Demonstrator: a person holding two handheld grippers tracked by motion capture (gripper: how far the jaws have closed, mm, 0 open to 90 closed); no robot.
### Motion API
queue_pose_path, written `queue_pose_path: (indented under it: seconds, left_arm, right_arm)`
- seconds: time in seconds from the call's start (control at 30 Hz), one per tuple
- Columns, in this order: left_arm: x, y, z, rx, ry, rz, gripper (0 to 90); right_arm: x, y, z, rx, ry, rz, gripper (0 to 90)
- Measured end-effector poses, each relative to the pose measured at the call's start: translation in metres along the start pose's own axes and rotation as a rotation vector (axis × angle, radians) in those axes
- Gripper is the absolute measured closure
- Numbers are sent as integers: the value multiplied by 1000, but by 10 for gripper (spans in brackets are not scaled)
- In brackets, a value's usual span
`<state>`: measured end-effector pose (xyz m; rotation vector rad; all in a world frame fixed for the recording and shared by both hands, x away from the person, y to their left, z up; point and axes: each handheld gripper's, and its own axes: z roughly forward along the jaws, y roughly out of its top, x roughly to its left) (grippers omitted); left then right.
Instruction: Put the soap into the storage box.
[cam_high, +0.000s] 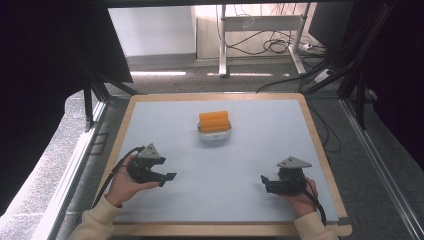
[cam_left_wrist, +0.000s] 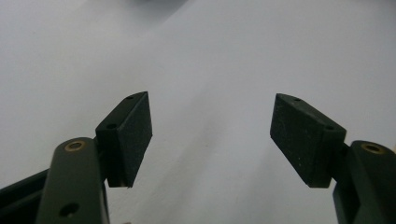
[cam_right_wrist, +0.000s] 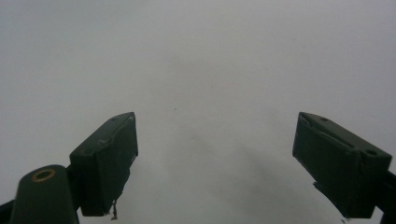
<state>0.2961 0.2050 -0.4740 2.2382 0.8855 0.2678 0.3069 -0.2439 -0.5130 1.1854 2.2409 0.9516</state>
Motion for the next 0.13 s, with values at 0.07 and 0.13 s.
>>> queue_pose_path:
  seconds: [0.07,0.13]
  left_arm:
    - [1,0,-2,-7,3,-4,292]
    - [3,0,-5,-15,5,-10,291]
  right_arm:
    - [0,1,-1,-13,3,7,147]
    - [-1,1,-2,-31,10,5,148]
